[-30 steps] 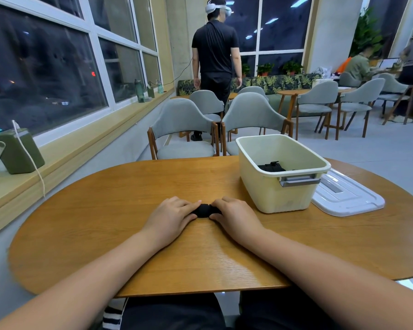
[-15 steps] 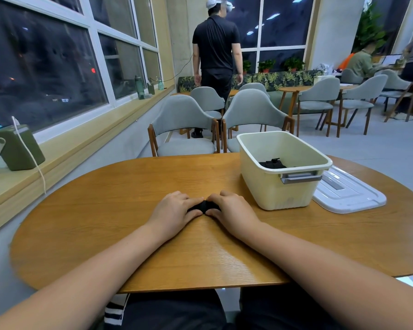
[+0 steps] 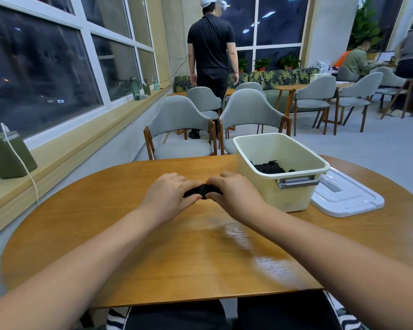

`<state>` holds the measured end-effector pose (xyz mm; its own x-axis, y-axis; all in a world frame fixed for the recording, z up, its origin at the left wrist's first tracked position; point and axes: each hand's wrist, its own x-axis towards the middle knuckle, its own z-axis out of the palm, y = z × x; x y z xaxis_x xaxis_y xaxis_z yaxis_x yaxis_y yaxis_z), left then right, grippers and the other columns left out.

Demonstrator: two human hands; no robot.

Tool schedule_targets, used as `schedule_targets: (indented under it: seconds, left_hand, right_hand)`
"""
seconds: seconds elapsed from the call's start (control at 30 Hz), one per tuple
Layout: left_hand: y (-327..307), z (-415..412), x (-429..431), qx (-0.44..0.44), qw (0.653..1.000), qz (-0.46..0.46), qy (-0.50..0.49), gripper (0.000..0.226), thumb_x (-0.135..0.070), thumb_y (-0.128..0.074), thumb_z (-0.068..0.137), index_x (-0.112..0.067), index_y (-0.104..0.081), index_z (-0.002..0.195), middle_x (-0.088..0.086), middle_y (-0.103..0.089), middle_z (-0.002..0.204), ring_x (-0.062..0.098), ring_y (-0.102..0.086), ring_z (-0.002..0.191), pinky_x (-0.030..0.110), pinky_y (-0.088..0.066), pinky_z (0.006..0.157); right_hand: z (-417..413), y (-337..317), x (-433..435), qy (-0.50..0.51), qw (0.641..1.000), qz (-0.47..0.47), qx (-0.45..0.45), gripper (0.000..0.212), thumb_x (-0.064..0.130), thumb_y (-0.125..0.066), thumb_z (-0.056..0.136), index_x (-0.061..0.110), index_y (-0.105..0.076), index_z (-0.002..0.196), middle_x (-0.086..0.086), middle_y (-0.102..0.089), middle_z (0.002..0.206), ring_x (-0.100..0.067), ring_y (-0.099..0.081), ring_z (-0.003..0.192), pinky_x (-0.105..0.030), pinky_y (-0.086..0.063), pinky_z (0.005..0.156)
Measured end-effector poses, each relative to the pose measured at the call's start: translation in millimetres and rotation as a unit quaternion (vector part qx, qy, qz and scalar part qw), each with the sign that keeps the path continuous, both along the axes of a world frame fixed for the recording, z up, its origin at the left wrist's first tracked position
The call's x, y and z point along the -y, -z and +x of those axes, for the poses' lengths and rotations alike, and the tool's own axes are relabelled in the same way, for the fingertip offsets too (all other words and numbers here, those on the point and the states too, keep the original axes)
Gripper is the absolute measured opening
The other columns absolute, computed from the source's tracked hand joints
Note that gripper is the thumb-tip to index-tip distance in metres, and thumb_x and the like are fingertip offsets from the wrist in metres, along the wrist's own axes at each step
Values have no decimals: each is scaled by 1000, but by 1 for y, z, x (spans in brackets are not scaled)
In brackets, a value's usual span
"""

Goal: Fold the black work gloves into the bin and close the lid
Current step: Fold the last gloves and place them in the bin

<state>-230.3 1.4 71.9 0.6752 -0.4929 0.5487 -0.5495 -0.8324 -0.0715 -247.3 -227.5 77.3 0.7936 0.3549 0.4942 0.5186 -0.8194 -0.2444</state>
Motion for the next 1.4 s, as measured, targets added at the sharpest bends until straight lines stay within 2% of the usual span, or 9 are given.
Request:
schedule_targets:
  seconds: [0.13, 0.23, 0.4, 0.63, 0.87, 1.07, 1.2, 1.33, 1.4]
  left_hand:
    - [-34, 2, 13, 21, 1000, -15, 17, 49, -56, -59, 99, -33, -71, 140, -10, -76, 100, 13, -64, 93, 33, -54, 79]
    - [-54, 6, 30, 35, 998, -32, 39, 43, -51, -67, 99, -31, -73, 137, -8, -75, 94, 15, -65, 86, 31, -49, 72]
    - [-79, 22, 69, 12, 997, -55, 61, 41, -51, -66, 101, -35, -70, 139, -5, -76, 98, 18, -65, 92, 42, -56, 75]
    - [-90, 59, 132, -11, 994, -72, 85, 40, -48, -70, 100, -31, -73, 135, -1, -76, 100, 21, -65, 97, 34, -49, 75]
    - [-90, 100, 182, -97, 990, -46, 92, 40, -53, -72, 97, -36, -73, 133, -6, -80, 111, 16, -70, 102, 39, -60, 85]
    - [-84, 138, 211, -175, 982, 15, 64, 39, -57, -73, 94, -40, -72, 129, -8, -79, 102, 12, -69, 93, 33, -59, 75]
    - [-83, 158, 222, -213, 974, 61, 54, 38, -58, -76, 90, -38, -73, 122, -8, -76, 96, 14, -68, 91, 36, -60, 78]
    - [-74, 173, 233, -257, 960, 103, 46, 38, -56, -77, 90, -33, -70, 119, -7, -73, 95, 17, -65, 93, 42, -60, 83]
    - [-69, 179, 239, -279, 950, 130, 39, 37, -54, -78, 90, -31, -68, 117, -7, -70, 92, 19, -65, 93, 41, -60, 81]
  right_hand:
    - [-1, -37, 13, 1, 1000, -6, 18, 23, 39, -70, 103, 28, -73, 122, 2, -63, 102, -22, -62, 90, -42, -55, 77]
    - [-1, -60, 30, 12, 999, -16, 27, 24, 39, -69, 103, 29, -72, 125, 4, -65, 108, -18, -61, 95, -33, -50, 77]
    - [9, -89, 68, 35, 999, -23, 23, 29, 39, -70, 102, 28, -73, 130, 5, -61, 100, -16, -57, 91, -30, -42, 69]
    - [38, -102, 126, 65, 996, -52, 9, 32, 42, -70, 102, 33, -72, 132, 10, -59, 101, -15, -57, 92, -35, -53, 77]
    - [68, -92, 177, 96, 991, -87, -17, 33, 48, -71, 100, 35, -72, 130, 4, -70, 103, -20, -64, 92, -41, -58, 75]
    - [101, -81, 200, 93, 986, -122, -61, 28, 48, -70, 100, 36, -73, 126, 4, -74, 99, -21, -65, 92, -38, -55, 76]
    - [122, -71, 207, 102, 977, -177, -54, 33, 57, -67, 100, 39, -72, 127, 4, -73, 101, -22, -59, 110, -39, -34, 95]
    - [141, -67, 210, 102, 967, -215, -93, 30, 59, -69, 98, 40, -74, 121, 14, -57, 85, -18, -47, 109, -43, -29, 107]
    - [148, -63, 208, 96, 960, -240, -111, 31, 60, -69, 97, 39, -75, 119, 13, -60, 84, -20, -50, 110, -44, -29, 113]
